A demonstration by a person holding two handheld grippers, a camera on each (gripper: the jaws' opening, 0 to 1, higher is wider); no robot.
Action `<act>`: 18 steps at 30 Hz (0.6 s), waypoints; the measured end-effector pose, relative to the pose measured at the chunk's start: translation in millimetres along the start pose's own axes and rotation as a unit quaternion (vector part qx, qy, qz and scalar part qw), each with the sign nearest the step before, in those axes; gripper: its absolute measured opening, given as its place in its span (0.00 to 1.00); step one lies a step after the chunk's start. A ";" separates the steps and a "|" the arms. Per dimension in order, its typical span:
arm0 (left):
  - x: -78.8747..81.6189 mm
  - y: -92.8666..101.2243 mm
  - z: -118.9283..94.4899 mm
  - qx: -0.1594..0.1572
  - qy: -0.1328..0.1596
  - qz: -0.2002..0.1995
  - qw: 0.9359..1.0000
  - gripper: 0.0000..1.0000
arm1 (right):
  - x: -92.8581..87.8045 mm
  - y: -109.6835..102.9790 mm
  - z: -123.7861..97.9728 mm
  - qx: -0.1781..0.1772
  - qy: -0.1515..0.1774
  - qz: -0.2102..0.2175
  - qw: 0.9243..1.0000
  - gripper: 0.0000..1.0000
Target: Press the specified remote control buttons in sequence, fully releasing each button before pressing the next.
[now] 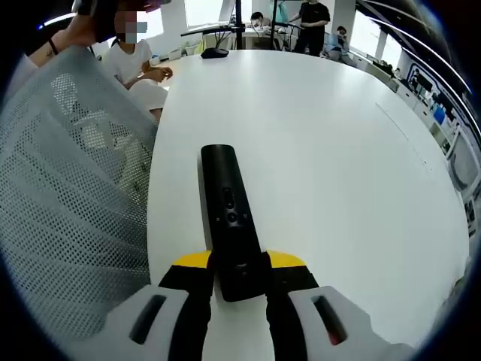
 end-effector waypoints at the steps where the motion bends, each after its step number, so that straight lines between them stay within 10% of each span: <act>1: -1.7 2.9 2.7 -0.004 -0.006 0.007 1.000 1.00 | 0.1 0.0 0.1 0.000 0.000 0.000 1.000 0.26; 18: -10.2 9.2 10.9 -0.018 -0.040 0.035 0.998 1.00 | -0.1 -0.2 -0.2 -0.001 0.002 0.002 1.000 0.26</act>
Point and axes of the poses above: the point that each gripper's makers call its tool centre point, and the gripper's own axes: z roughly forward along the fingers, y roughly to its right, x roughly out of its top, the point moved 3 cm from there along -z, roughly backward along the fingers, and after that the axes turned 14 degrees about -x, right-handed, at the moved point
